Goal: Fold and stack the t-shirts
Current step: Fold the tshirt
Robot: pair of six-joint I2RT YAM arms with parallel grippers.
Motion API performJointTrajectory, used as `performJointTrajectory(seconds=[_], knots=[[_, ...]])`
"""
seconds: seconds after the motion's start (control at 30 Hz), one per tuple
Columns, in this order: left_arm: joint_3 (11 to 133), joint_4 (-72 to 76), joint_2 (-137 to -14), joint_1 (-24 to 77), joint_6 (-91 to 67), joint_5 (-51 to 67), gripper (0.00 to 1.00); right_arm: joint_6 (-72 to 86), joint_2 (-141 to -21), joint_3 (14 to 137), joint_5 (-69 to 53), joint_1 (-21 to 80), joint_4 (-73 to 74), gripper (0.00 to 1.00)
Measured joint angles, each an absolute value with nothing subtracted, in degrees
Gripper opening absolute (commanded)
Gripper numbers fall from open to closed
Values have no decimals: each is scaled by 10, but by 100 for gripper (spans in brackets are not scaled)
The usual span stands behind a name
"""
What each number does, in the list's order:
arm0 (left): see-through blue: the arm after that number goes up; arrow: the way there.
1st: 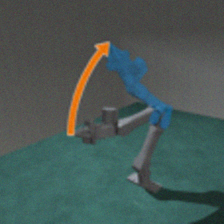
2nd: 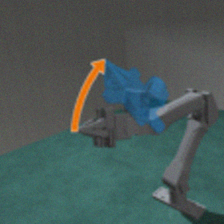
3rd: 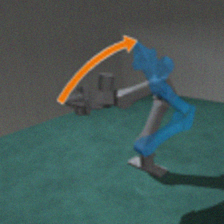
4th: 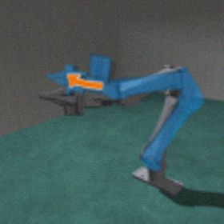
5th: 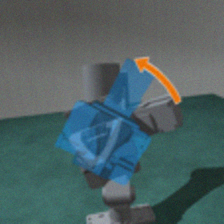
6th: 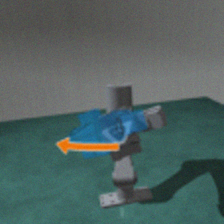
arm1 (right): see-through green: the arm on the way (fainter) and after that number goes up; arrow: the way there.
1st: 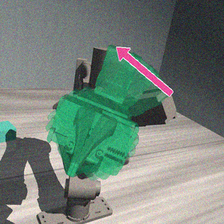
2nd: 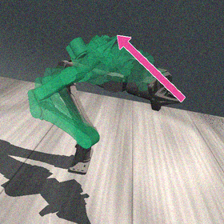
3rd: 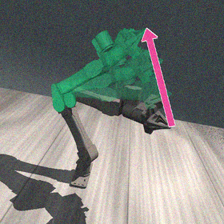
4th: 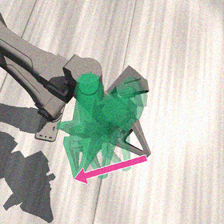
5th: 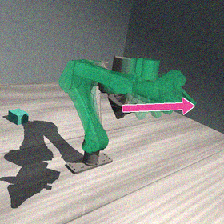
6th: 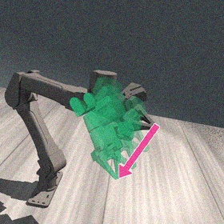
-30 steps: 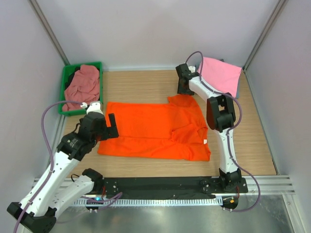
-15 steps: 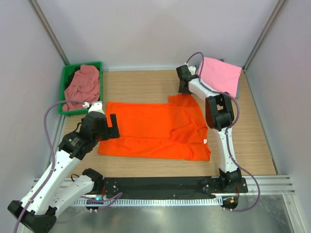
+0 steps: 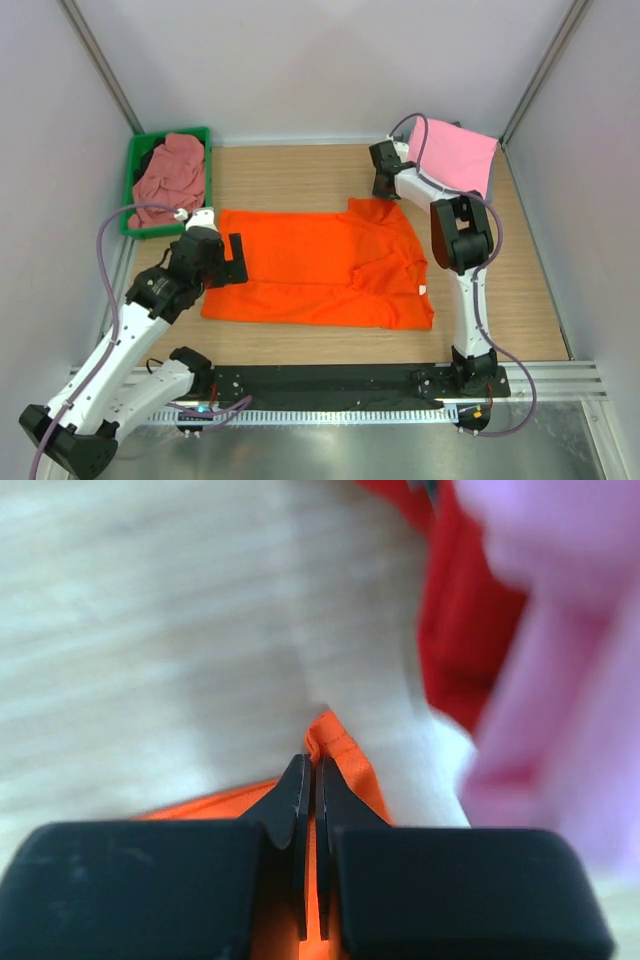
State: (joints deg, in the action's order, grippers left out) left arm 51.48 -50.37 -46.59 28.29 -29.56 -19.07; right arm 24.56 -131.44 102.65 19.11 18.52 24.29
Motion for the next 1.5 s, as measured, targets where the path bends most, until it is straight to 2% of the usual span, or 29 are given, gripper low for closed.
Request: performJointTrajectory(seconds=[0.17,0.3,0.4,0.63,0.87,1.03,1.27,1.5], knots=[[540,-506,-546,271,-300,-201,100,237,-1247,942,195,185,270,1],[616,-489,-691,238,-312,-196,89,225,-1181,891,205,185,296,1],[676,-457,-796,206,-320,-177,85,223,-1116,845,205,185,303,1],[898,-444,-1056,156,-344,-141,80,219,-997,767,207,185,304,1],[1072,-476,-1242,152,-357,-126,74,211,-976,721,201,185,303,1],[1105,-490,-1295,152,-361,-140,69,211,-959,691,191,185,303,1],[1106,-500,-1300,142,-370,-164,68,211,-936,681,183,185,299,1],[1136,-498,-1321,126,-363,-174,61,211,-925,673,178,185,296,1]])
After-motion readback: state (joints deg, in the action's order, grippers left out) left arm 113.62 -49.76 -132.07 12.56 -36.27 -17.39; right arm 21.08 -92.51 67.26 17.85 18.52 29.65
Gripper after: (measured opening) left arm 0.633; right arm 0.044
